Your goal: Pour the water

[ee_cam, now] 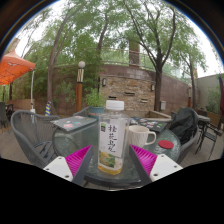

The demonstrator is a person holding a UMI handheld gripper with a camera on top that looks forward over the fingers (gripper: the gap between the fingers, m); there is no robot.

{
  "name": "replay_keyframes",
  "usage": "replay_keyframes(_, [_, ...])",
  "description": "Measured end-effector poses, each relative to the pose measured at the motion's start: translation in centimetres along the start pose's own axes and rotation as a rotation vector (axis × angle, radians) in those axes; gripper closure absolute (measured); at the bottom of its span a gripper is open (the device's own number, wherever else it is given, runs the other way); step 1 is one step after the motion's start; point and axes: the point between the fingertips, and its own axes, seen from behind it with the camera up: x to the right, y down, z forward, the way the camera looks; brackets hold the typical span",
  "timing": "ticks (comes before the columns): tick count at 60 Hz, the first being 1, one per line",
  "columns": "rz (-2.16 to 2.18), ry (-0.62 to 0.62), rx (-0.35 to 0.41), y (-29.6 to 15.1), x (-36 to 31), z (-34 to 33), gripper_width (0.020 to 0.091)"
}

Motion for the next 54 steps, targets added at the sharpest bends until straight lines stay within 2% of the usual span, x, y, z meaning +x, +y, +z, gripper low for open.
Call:
replay_keyframes(6, [0.012, -0.001, -0.005, -0.6, -1.5, 0.8, 0.0265])
replay_keyframes(14, [0.045, 0.047, 0.027, -1.6, -0.7, 3.2, 0.0271])
replay_keyframes(16, [0.042, 0.054, 0.036, -1.6, -0.6, 3.5, 0.0318])
replay_keyframes(18, [0.038, 0.063, 0.037, -2.0, -0.4, 3.4, 0.0463])
replay_keyframes(19, [0.039, 0.063, 0.032, -1.8, -0.4, 3.6, 0.0484])
replay_keyframes(26, [0.054, 0.043, 0.055, -2.0, -0.8, 5.1, 0.0532])
replay_keyframes(33, [0.063, 0.016, 0.025, -1.6, -0.8, 5.2, 0.0559])
replay_keyframes(34, [0.061, 0.012, 0.022, -1.6, -0.8, 5.3, 0.0589])
replay_keyframes(39, [0.036, -0.007, 0.027, -1.7, -1.1, 5.1, 0.0645])
replay_keyframes(45, [0.026, -0.019, 0.031, -1.6, -1.2, 5.3, 0.0646])
replay_keyframes(54, [0.208, -0.126, -0.040, -2.6, -4.1, 7.0, 0.0647])
